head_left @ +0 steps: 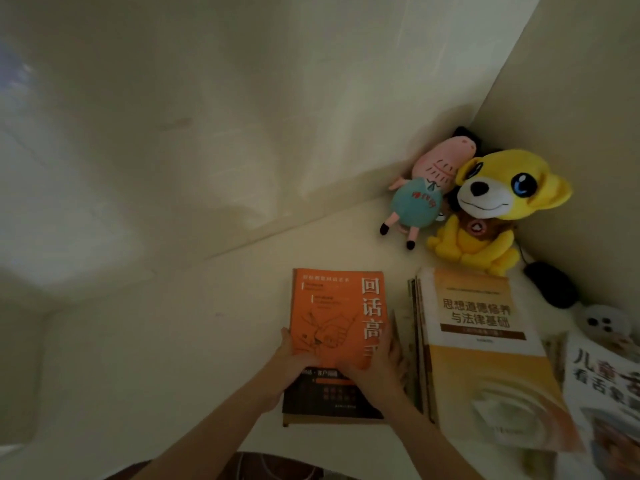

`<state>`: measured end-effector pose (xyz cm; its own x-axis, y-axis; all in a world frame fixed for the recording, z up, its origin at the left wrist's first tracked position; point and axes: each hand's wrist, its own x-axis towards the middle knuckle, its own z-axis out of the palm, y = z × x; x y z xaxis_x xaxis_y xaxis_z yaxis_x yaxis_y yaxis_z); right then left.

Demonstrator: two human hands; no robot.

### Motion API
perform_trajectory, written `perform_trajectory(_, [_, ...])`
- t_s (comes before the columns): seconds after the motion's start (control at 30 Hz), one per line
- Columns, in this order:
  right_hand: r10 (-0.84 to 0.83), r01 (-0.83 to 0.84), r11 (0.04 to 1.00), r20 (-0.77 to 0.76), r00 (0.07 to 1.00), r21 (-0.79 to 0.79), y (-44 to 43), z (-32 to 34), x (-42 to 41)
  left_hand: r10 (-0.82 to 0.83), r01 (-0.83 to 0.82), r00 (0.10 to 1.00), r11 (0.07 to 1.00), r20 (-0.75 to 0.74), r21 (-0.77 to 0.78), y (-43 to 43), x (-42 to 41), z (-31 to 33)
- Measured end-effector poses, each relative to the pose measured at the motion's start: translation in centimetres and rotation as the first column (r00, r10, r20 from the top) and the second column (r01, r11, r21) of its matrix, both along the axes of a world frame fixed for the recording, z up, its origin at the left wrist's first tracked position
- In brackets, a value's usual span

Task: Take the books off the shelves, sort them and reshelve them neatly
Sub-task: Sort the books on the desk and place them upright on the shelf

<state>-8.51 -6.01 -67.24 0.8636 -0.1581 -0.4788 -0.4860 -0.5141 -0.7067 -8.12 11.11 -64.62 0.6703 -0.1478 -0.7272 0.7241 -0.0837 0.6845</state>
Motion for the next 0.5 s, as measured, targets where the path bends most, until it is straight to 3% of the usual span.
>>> perform_trajectory(0.2, [-0.056, 0.063, 0.996, -0.114, 0.992, 0.064, -0.8, 1.5, 1.3, 0.069, -0.068, 0.997, 0.997, 0.043, -0.041, 0.3, 0.6, 0.0])
perform_trajectory(0.5, [-0.016, 0.032, 0.994, -0.14, 0.99, 0.107, -1.5, 1.5, 1.2, 0.112, -0.117, 0.992, 0.988, -0.062, -0.102, 1.3, 1.2, -1.3])
